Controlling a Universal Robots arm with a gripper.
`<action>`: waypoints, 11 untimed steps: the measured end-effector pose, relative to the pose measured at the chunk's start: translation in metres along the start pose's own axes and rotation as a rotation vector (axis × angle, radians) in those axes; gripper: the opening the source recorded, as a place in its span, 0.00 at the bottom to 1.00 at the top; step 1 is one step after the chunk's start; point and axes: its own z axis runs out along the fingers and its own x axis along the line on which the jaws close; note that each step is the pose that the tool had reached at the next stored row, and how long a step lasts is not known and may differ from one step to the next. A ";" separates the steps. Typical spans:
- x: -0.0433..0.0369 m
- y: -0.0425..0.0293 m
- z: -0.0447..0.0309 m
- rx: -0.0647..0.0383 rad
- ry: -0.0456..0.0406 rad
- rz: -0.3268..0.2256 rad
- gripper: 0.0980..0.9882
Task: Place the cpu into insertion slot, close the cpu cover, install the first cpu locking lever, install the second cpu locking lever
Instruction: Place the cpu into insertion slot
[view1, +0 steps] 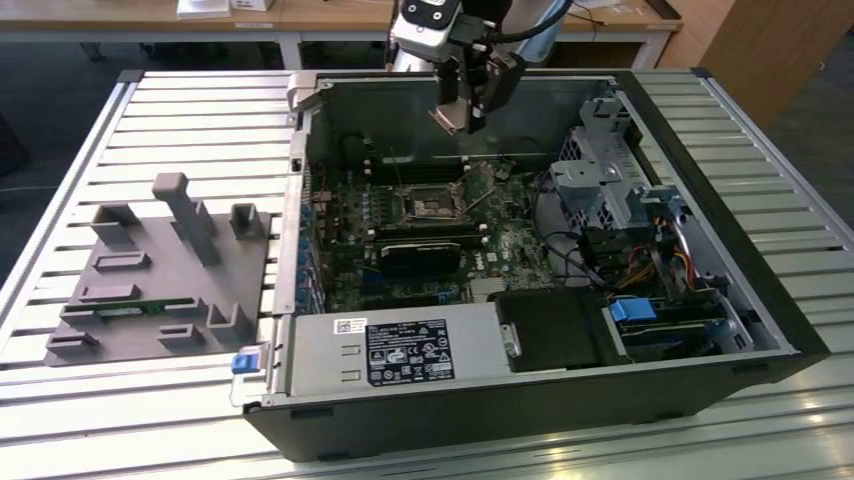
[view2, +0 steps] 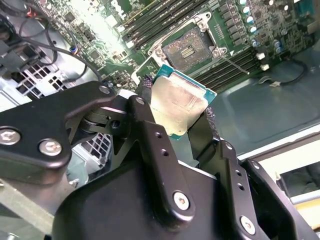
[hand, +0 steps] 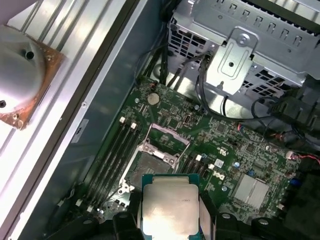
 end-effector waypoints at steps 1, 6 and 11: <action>0.0001 0.0000 0.0001 0.000 -0.0009 0.009 0.50; 0.0004 0.0001 0.0008 -0.001 -0.0043 0.049 0.50; 0.0005 0.0001 0.0012 -0.002 -0.0077 0.087 0.50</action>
